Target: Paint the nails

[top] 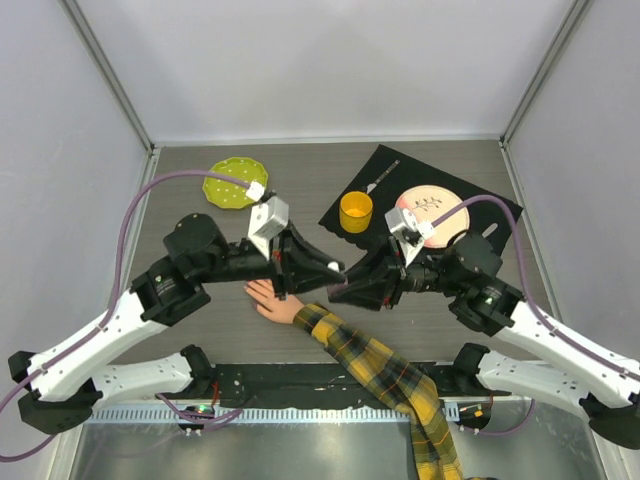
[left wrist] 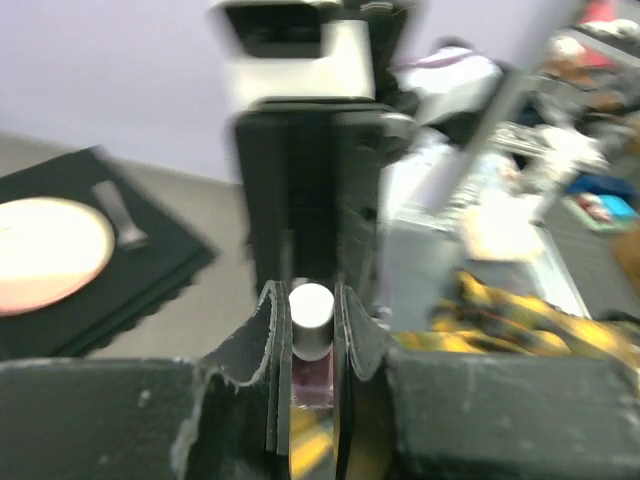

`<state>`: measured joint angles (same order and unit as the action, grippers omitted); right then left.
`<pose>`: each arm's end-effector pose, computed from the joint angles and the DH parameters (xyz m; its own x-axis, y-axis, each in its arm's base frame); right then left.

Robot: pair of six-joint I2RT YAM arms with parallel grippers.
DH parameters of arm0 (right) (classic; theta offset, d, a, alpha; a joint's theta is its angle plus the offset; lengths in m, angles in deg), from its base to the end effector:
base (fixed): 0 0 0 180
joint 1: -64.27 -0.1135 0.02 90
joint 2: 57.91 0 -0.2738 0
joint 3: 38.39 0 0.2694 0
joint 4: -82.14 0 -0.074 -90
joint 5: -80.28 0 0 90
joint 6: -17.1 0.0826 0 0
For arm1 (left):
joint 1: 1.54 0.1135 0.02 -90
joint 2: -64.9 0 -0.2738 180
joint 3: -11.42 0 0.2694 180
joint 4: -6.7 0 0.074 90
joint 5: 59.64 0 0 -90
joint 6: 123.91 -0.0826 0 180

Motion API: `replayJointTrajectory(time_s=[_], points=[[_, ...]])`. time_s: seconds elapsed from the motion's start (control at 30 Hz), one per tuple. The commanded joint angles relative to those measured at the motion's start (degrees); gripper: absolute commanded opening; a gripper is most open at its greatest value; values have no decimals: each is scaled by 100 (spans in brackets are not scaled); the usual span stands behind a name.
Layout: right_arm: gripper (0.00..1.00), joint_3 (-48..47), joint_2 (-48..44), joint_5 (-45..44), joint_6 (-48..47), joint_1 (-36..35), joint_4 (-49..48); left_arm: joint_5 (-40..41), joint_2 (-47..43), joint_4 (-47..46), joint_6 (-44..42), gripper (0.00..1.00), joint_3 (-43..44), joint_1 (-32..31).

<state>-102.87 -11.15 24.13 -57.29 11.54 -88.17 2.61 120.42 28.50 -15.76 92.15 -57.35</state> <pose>0.1028 0.2111 0.4149 -0.1862 0.1243 -0.9746 -0.9810 0.0317 0.1915 0.1118 -0.2330 0.4627 -0.2776 -0.0819 -0.9572 0.9542 0.0919 -0.2846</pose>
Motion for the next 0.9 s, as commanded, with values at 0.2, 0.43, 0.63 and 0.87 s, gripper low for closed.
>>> replayJointTrajectory(time_s=[0.2, 0.43, 0.63, 0.87], points=[[1, 364, -289, 1996, 1887, -141, -2391, -131, 81, -192, 250, 24, 147, -17], [1, -340, -282, -121, -233, -150, 553, 1480, -384, 644, 119, 89, 378, -9], [1, -534, -1, -2055, -691, -150, 1144, 2939, -587, 900, 277, 91, 422, -9], [1, -604, 315, -3050, -849, -150, 1065, 3496, -262, 891, 382, 82, 430, -9]])
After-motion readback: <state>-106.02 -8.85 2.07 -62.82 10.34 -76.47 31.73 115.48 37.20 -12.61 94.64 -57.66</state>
